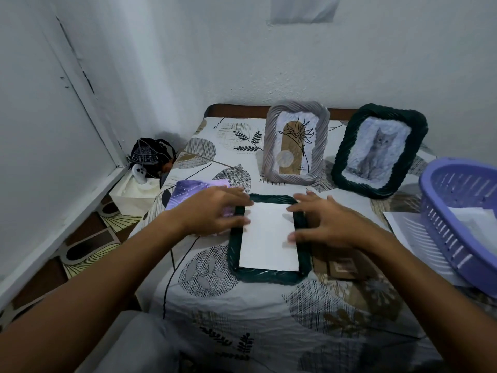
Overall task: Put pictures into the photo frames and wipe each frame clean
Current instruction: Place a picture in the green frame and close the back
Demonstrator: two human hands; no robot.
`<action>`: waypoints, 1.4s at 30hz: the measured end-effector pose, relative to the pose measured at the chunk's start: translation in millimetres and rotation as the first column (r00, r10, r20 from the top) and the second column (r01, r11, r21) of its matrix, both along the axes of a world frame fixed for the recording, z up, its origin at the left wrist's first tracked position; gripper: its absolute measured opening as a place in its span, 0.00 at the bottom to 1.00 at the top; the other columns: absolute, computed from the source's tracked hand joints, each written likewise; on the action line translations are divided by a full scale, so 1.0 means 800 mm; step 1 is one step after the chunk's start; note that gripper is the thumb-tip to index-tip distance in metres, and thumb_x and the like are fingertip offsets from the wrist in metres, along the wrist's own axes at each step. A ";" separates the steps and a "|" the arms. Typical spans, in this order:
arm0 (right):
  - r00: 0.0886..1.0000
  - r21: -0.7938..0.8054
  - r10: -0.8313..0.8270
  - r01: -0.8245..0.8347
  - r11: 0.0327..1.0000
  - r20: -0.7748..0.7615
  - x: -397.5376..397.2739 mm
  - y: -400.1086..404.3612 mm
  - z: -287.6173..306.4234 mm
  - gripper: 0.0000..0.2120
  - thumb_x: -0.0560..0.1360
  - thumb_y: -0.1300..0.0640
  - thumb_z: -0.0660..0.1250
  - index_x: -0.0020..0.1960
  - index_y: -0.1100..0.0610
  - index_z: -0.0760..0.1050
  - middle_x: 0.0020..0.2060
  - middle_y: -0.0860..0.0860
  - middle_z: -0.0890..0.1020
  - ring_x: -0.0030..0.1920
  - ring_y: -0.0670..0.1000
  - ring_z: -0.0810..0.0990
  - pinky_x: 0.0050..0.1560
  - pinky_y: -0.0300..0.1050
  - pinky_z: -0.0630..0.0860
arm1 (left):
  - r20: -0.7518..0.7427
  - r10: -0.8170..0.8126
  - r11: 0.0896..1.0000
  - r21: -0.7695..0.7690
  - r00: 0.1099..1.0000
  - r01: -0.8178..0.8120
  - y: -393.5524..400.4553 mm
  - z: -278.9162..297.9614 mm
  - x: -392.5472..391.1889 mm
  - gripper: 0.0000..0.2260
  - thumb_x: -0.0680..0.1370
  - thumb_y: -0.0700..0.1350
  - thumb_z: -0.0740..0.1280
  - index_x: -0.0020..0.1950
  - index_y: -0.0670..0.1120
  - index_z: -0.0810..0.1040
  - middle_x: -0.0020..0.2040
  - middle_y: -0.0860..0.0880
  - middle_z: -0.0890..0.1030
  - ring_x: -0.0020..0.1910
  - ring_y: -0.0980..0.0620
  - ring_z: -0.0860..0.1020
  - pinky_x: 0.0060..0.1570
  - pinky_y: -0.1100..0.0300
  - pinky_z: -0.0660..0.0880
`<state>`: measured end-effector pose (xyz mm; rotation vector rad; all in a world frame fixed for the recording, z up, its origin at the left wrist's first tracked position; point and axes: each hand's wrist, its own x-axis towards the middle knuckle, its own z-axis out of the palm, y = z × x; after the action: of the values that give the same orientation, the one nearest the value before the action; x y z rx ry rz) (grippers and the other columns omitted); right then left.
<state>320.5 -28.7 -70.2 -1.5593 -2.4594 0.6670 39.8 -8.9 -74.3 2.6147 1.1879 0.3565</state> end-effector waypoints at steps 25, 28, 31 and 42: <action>0.950 0.106 -0.248 0.271 0.957 -0.189 0.013 0.056 0.007 0.10 0.74 0.59 0.71 0.54 0.59 0.82 0.48 0.51 0.83 0.46 0.48 0.79 0.49 0.43 0.74 | 0.037 0.148 0.989 0.011 0.988 -0.149 0.047 0.018 0.049 0.09 0.72 0.44 0.73 0.51 0.44 0.84 0.45 0.50 0.84 0.40 0.52 0.79 0.43 0.59 0.75; 0.875 0.051 -0.414 0.439 0.897 -0.252 0.038 0.039 0.011 0.05 0.74 0.63 0.70 0.48 0.60 0.82 0.42 0.55 0.83 0.40 0.51 0.80 0.47 0.48 0.79 | 0.222 0.196 0.979 -0.092 0.955 -0.180 0.030 0.022 0.090 0.10 0.74 0.44 0.72 0.53 0.43 0.83 0.45 0.48 0.84 0.39 0.53 0.80 0.44 0.58 0.78; 0.827 -0.046 -0.510 0.515 0.856 -0.236 0.060 0.014 0.013 0.05 0.75 0.64 0.66 0.45 0.58 0.81 0.36 0.54 0.82 0.39 0.56 0.82 0.47 0.57 0.81 | 0.397 0.261 0.911 -0.403 0.880 -0.088 0.002 0.031 0.134 0.13 0.76 0.42 0.69 0.60 0.42 0.78 0.48 0.44 0.83 0.44 0.49 0.82 0.44 0.56 0.80; 0.569 -0.536 -0.707 0.473 0.699 -0.420 0.083 -0.059 0.010 0.05 0.77 0.66 0.63 0.50 0.62 0.77 0.41 0.61 0.83 0.33 0.53 0.81 0.32 0.43 0.79 | 0.441 0.668 0.537 -0.843 0.599 0.023 -0.052 0.026 0.216 0.06 0.81 0.53 0.59 0.52 0.51 0.71 0.51 0.46 0.72 0.46 0.46 0.76 0.55 0.41 0.77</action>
<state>386.9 -75.9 -62.2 -1.7858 -1.2397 1.2785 212.4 -50.9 -53.7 1.1809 1.1658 0.6898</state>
